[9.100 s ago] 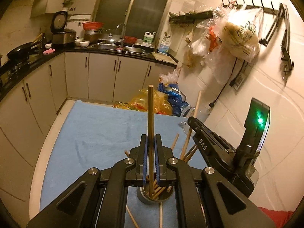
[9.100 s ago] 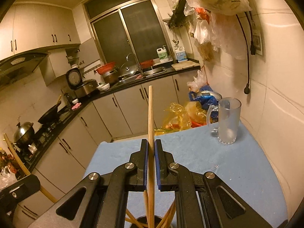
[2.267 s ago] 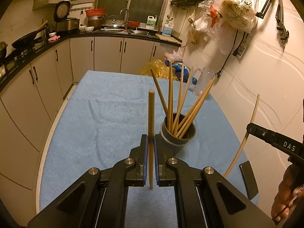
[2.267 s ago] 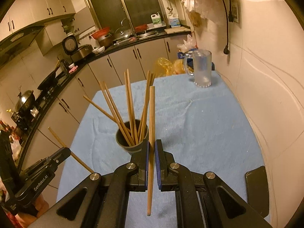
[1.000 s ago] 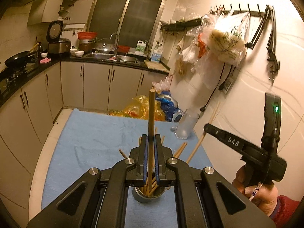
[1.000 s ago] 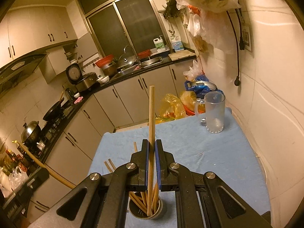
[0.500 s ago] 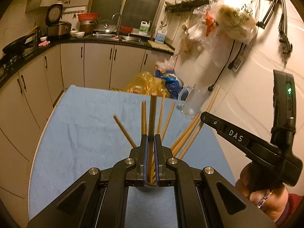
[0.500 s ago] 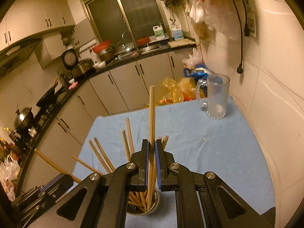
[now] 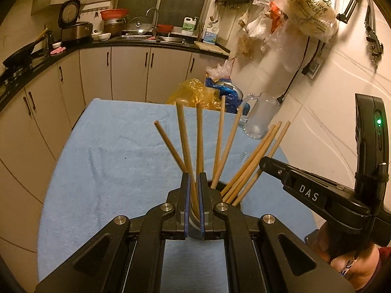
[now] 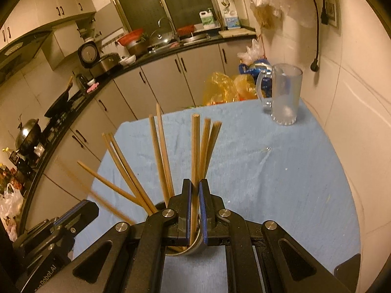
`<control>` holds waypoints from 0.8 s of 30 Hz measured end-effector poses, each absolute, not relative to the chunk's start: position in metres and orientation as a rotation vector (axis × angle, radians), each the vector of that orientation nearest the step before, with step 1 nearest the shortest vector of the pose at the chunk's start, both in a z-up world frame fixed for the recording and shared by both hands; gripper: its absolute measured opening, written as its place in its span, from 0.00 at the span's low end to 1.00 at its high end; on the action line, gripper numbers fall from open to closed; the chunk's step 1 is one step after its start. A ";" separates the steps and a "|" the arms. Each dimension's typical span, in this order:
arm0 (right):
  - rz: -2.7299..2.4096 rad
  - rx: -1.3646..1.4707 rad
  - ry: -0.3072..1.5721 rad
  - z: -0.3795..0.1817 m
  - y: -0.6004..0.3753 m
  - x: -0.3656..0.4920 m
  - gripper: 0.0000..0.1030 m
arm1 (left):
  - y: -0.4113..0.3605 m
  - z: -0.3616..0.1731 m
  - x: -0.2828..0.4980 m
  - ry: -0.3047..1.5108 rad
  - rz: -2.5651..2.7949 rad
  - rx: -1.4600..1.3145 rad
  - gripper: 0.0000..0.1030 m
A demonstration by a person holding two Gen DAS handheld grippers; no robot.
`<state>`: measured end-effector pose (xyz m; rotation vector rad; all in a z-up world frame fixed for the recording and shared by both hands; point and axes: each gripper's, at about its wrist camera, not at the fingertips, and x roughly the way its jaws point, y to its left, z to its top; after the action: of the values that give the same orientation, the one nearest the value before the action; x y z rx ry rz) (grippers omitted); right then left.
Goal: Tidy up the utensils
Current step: 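Lower the chopsticks into the cup and open the left tool while the right tool opens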
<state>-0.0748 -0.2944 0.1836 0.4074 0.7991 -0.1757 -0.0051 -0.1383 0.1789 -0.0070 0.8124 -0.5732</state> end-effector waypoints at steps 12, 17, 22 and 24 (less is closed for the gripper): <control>-0.157 0.421 0.828 0.182 -0.294 -0.071 0.08 | -0.134 0.166 0.003 0.840 -0.564 0.001 0.05; -0.156 0.424 0.815 0.189 -0.292 -0.073 0.08 | -0.135 0.166 0.004 0.841 -0.560 0.005 0.05; -0.170 0.440 0.795 0.198 -0.295 -0.079 0.08 | -0.133 0.165 0.003 0.839 -0.553 0.017 0.05; -0.180 0.446 0.785 0.203 -0.297 -0.083 0.08 | -0.132 0.166 0.002 0.834 -0.549 0.020 0.06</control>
<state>-0.0835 -0.2966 0.2030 0.4464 0.7849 -0.1797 0.0018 -0.1320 0.1663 0.0197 0.8339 -0.5492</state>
